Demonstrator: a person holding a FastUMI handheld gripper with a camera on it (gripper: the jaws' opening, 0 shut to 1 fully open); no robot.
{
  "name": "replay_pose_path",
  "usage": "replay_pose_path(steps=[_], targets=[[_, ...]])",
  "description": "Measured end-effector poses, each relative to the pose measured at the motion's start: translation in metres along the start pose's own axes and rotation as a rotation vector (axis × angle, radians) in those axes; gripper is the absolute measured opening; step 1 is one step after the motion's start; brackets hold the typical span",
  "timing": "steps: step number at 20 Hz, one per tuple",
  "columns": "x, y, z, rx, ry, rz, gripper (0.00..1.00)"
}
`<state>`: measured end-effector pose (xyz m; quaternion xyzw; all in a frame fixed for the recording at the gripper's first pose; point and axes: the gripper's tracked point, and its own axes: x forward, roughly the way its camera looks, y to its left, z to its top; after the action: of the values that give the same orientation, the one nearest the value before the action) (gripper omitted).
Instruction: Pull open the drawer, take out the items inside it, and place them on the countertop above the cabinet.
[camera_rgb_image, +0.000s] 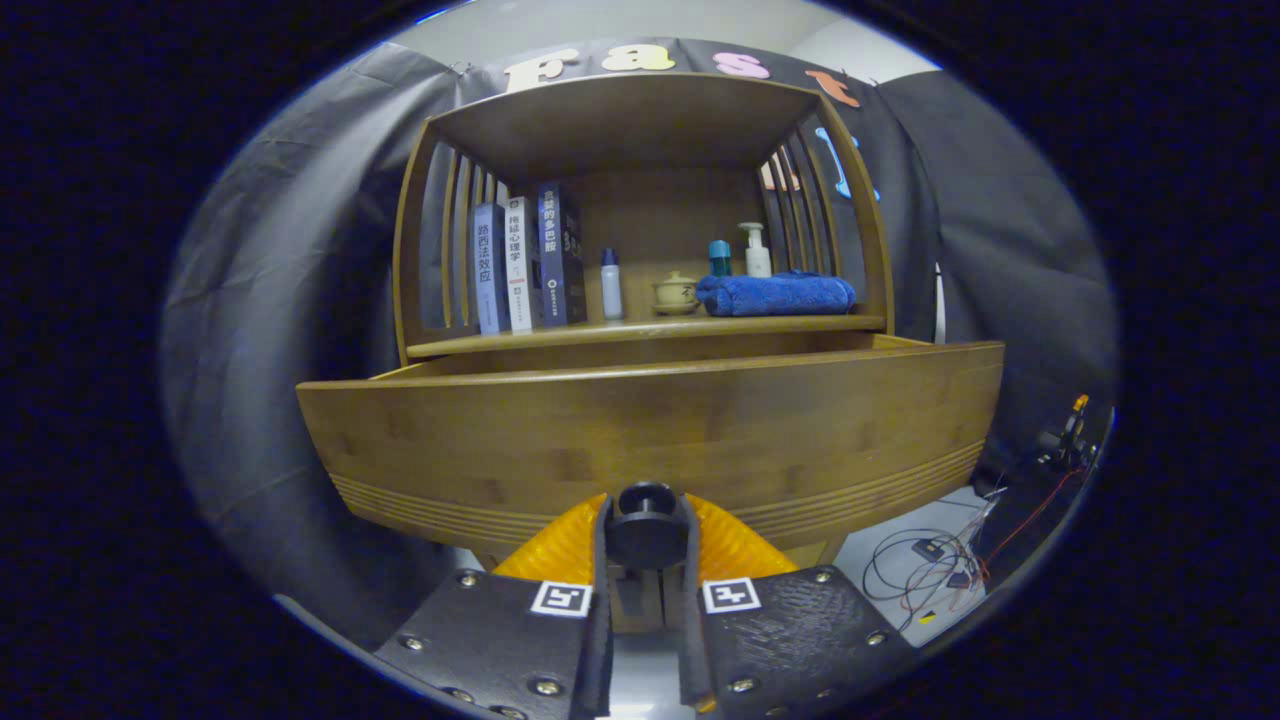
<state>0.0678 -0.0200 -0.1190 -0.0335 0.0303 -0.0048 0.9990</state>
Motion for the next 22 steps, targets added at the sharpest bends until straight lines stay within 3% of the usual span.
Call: replay_pose_path(steps=[9,11,15,22], targets=[[-0.016,0.003,-0.009,0.034,0.002,0.008,0.26],[-0.020,0.002,-0.001,0.078,0.001,0.003,0.50],[-0.032,0.000,0.023,0.009,0.009,-0.028,0.99],[-0.043,0.027,0.110,0.012,0.020,0.046,0.99]])
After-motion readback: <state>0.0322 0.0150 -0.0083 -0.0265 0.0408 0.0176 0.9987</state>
